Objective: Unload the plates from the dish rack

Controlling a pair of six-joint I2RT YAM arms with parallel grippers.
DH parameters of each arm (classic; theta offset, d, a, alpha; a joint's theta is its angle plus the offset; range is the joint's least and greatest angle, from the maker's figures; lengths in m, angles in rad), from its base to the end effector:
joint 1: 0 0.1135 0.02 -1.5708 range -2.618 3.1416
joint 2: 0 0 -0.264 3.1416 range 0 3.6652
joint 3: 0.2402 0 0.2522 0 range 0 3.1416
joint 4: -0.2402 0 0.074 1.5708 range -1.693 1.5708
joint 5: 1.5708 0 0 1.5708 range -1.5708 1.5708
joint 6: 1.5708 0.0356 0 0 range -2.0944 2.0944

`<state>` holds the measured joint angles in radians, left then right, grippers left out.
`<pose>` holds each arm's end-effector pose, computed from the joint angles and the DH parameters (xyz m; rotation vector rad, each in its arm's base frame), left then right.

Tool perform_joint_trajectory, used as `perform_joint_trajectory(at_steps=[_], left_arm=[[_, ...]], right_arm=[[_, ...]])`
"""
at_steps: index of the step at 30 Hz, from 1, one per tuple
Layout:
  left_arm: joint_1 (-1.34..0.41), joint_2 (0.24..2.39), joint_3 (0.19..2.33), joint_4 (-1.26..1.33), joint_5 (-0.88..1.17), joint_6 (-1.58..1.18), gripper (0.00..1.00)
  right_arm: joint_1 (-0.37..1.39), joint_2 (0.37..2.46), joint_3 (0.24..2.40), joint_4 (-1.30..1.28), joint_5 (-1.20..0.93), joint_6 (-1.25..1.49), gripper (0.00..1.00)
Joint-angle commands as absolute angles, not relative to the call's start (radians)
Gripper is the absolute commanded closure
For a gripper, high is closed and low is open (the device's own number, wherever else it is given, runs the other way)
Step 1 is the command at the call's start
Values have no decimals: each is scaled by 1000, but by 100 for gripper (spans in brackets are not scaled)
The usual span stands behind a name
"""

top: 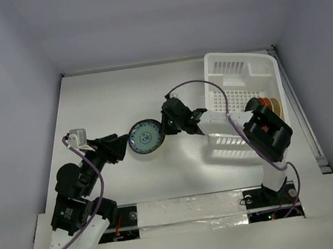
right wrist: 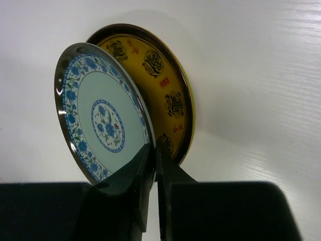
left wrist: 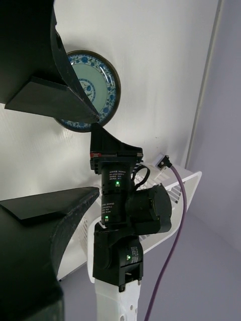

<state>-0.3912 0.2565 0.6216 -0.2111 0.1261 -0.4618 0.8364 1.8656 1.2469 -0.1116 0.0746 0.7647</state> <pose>0.0723 -0.0347 0.3407 0.0561 1.4646 -0.7898 0.2785 0.3045 0.1999 -0.0462 2.4117 0.7109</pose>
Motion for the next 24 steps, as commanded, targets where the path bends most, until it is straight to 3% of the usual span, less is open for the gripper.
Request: perform_joint_trajectory(at_steps=[1, 3, 4, 6, 9, 12, 13, 15, 19, 24], left_arm=[[-390, 262, 632, -175, 127, -466, 49], [-390, 262, 630, -175, 129, -468, 49], [-390, 262, 632, -176, 129, -466, 49], [-390, 259, 630, -176, 127, -466, 49], [-390, 256, 630, -175, 126, -468, 49], [-390, 253, 629, -173, 132, -468, 49], [-390, 252, 630, -173, 133, -466, 49], [-390, 249, 629, -170, 140, -466, 49], [-390, 233, 621, -155, 170, -465, 49], [-400, 200, 621, -153, 175, -463, 49]], right_arm=[[842, 1804, 1239, -75, 104, 779, 83], [842, 1795, 1249, -100, 124, 761, 74], [842, 1783, 1259, -130, 141, 750, 61], [851, 1760, 1269, -158, 161, 727, 52], [851, 1669, 1258, -204, 221, 715, 51], [851, 1530, 1210, -248, 342, 710, 59], [851, 1493, 1197, -299, 435, 713, 77], [836, 1387, 1166, -374, 533, 732, 98], [720, 1218, 1100, -621, 675, 779, 100], [487, 1013, 1003, -718, 637, 704, 100]])
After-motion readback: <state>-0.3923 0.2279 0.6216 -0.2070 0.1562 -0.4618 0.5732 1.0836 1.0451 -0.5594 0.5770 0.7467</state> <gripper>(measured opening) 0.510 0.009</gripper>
